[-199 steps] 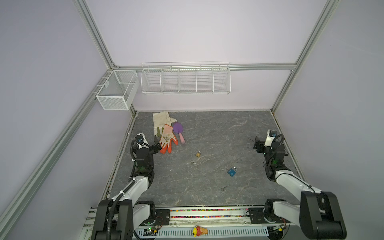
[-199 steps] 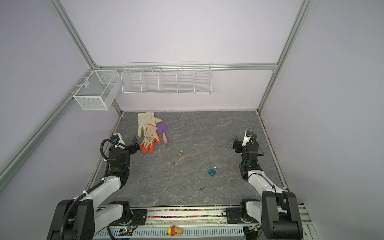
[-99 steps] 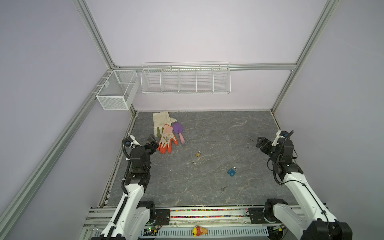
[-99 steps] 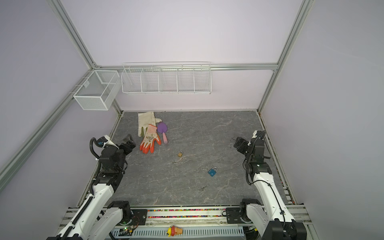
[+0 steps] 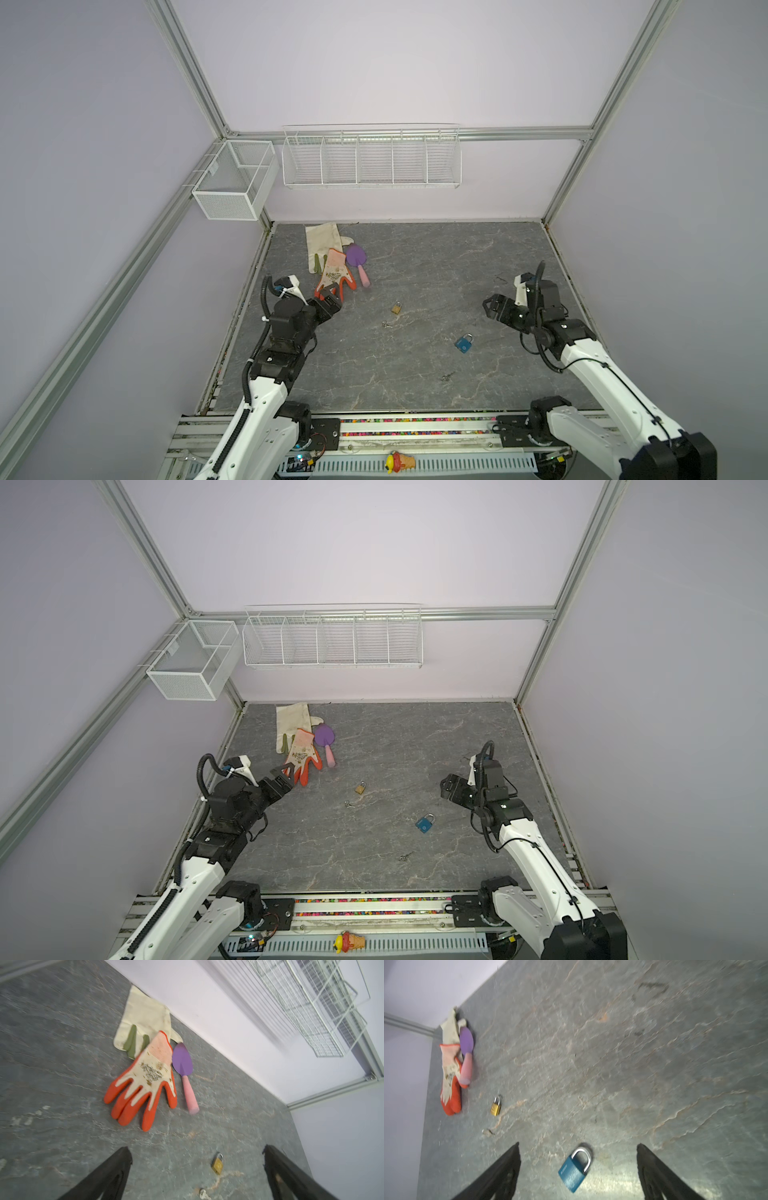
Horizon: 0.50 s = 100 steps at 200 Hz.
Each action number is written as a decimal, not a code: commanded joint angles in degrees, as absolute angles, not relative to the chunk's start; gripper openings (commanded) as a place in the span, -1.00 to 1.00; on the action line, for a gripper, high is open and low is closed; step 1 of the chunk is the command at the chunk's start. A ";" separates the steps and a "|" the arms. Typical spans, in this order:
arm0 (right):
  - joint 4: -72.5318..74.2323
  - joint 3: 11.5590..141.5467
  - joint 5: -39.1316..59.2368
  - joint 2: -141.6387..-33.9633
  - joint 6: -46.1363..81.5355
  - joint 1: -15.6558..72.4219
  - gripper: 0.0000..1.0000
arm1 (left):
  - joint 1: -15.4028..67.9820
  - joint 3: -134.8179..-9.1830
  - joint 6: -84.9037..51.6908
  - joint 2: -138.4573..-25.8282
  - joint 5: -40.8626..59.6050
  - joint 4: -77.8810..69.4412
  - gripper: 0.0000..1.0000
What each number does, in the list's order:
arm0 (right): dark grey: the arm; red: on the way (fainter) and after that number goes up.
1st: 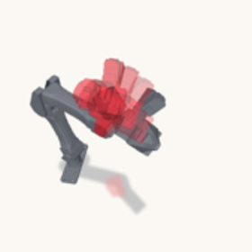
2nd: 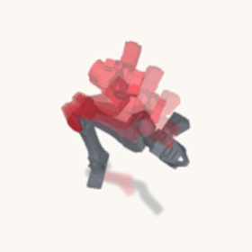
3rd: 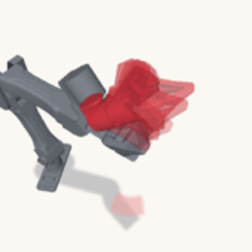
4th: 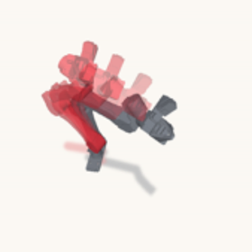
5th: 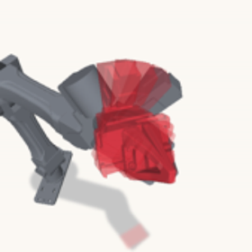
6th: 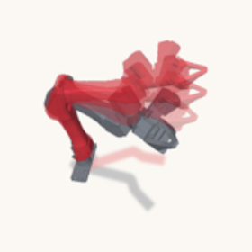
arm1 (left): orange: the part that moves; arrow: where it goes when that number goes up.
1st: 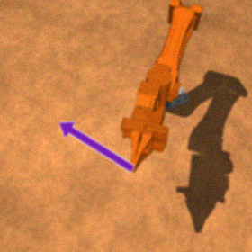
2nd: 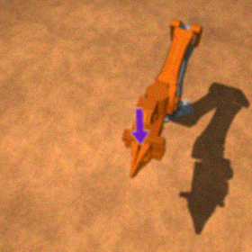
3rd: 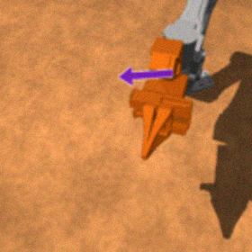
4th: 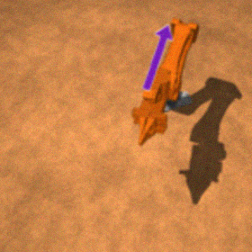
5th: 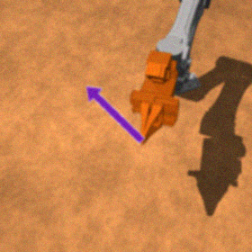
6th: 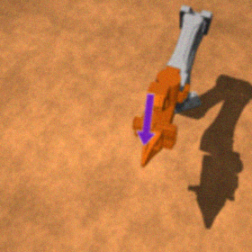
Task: Unlock with the key
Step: 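Swing the right gripper toward the nearer silver key while the left arm moves inward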
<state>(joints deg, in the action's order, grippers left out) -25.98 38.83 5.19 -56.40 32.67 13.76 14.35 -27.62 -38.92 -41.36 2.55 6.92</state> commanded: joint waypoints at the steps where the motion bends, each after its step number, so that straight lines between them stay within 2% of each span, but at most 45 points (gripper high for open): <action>1: -34.41 40.95 3.70 -57.54 34.34 19.50 0.76 | 18.55 -29.52 -40.73 -40.75 3.35 10.88 0.98; 60: -38.64 39.88 -0.66 -58.30 45.43 39.31 0.76 | 33.26 -28.32 -44.58 -41.81 -1.45 12.02 0.98; 100: -38.98 39.57 -2.46 -59.64 51.77 49.23 0.77 | 42.88 -27.81 -47.07 -42.93 -4.44 10.84 0.98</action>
<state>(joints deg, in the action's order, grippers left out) -37.08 39.94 0.54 -59.05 44.95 43.97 38.04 -27.83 -44.53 -42.30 -0.91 10.63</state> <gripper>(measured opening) 0.883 0.988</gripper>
